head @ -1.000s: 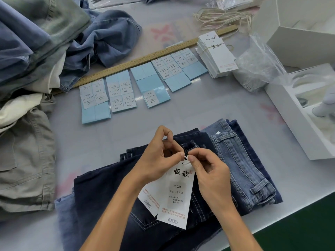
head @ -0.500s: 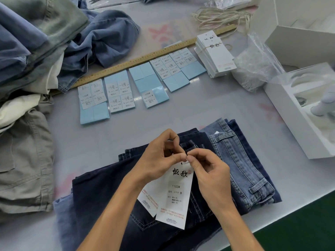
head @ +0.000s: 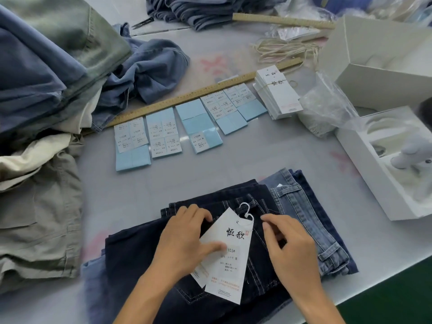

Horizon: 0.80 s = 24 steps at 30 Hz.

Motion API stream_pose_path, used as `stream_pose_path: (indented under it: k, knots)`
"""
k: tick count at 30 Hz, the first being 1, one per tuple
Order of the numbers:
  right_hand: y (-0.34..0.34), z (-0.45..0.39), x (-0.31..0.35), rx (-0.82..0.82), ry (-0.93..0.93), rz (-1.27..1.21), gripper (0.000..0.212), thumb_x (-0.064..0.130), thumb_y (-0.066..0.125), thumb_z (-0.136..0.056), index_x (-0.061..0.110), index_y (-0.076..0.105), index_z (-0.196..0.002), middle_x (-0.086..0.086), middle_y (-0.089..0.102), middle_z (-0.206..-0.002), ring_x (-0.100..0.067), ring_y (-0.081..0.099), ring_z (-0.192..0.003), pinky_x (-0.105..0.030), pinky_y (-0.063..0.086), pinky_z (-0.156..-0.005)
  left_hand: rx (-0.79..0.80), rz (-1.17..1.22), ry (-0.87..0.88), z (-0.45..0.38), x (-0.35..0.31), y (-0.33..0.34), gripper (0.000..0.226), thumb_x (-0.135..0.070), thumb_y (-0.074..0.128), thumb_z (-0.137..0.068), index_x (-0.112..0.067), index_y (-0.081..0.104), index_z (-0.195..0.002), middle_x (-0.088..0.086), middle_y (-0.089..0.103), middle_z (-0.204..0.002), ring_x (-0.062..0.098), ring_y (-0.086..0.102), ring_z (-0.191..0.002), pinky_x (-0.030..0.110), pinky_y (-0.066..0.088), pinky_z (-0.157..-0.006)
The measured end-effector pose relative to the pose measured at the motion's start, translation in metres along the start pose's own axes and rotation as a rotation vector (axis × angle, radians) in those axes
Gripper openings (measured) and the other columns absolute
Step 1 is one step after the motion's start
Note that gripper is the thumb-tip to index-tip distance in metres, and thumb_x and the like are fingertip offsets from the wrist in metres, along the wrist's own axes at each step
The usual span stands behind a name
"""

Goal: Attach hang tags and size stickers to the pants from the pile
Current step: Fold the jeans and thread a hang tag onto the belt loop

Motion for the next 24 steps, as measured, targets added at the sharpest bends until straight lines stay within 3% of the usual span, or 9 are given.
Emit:
stream_pose_path:
  k: [3,5,9,12,16,19,21,24]
  knots:
    - [0.005,0.006,0.009,0.05,-0.057,0.12,0.021,0.01,0.077,-0.087,0.02,0.074,-0.105,0.019,0.063,-0.09,0.001,0.059,-0.082,-0.016,0.051,-0.072,-0.018,0.085,-0.064,0.005,0.0,0.003,0.06,-0.073,0.072,-0.064,-0.047,0.04,-0.109,-0.028,0.041,-0.097,-0.001,0.041,-0.093,0.021,0.036,-0.075]
    - [0.013,0.011,0.016,0.114,-0.061,0.209,0.029,0.021,0.079,-0.086,0.019,0.071,-0.113,0.015,0.062,-0.096,-0.006,0.056,-0.087,-0.025,0.054,-0.076,-0.033,0.186,-0.107,0.007,0.003,-0.002,0.051,-0.064,0.075,-0.073,-0.051,0.04,-0.107,-0.024,0.047,-0.096,-0.001,0.047,-0.091,0.02,0.039,-0.074]
    - [0.038,0.024,0.021,0.3,0.037,0.515,0.086,0.074,0.068,-0.069,0.025,0.05,-0.137,0.009,0.052,-0.12,-0.016,0.048,-0.108,-0.035,0.047,-0.089,-0.072,0.202,-0.109,0.016,0.015,-0.014,0.032,-0.053,0.075,-0.081,-0.043,0.048,-0.094,-0.023,0.05,-0.102,-0.001,0.047,-0.094,0.02,0.041,-0.068]
    - [0.051,0.029,0.012,0.421,0.134,0.563,0.103,0.085,0.06,-0.065,0.032,0.025,-0.147,0.013,0.031,-0.132,-0.012,0.032,-0.12,-0.032,0.033,-0.097,0.013,0.136,-0.086,0.021,0.015,-0.007,0.03,-0.052,0.076,-0.081,-0.039,0.049,-0.084,-0.018,0.05,-0.091,-0.004,0.045,-0.095,0.019,0.038,-0.069]
    - [0.043,0.018,0.005,0.399,0.213,0.415,0.088,0.06,0.08,-0.071,0.037,0.029,-0.139,0.018,0.026,-0.119,-0.004,0.022,-0.109,-0.027,0.027,-0.093,0.034,0.198,-0.123,0.02,0.017,-0.007,0.023,-0.041,0.073,-0.089,-0.037,0.052,-0.08,-0.015,0.056,-0.087,0.001,0.051,-0.088,0.019,0.041,-0.069]
    - [0.03,0.012,0.001,0.313,0.304,0.154,0.088,0.03,0.087,-0.076,0.04,0.029,-0.142,0.016,0.049,-0.119,-0.009,0.044,-0.114,-0.037,0.044,-0.099,0.055,0.457,-0.19,0.019,0.024,-0.012,0.018,-0.032,0.07,-0.095,-0.036,0.055,-0.085,-0.01,0.071,-0.083,0.01,0.065,-0.076,0.023,0.051,-0.06]
    - [0.026,0.011,-0.002,0.322,0.38,-0.039,0.091,0.016,0.082,-0.083,0.045,0.023,-0.145,0.014,0.065,-0.102,-0.005,0.063,-0.097,-0.037,0.058,-0.085,0.064,0.584,-0.197,0.02,0.024,-0.016,0.017,-0.027,0.069,-0.097,-0.039,0.057,-0.092,-0.01,0.075,-0.082,0.009,0.07,-0.075,0.02,0.051,-0.058]
    - [0.022,0.012,-0.007,0.346,0.447,-0.206,0.091,0.012,0.077,-0.088,0.039,0.02,-0.154,0.016,0.073,-0.09,0.001,0.067,-0.084,-0.02,0.056,-0.067,0.052,0.595,-0.195,0.021,0.025,-0.017,0.011,-0.026,0.067,-0.098,-0.035,0.061,-0.101,-0.01,0.076,-0.081,0.008,0.071,-0.077,0.02,0.053,-0.061]
Point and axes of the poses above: each hand's wrist, its own z-axis away from the middle knuckle, its own y-axis out of the palm, x = y × z, the point moved 8 cm from there along -z, towards the middle knuckle
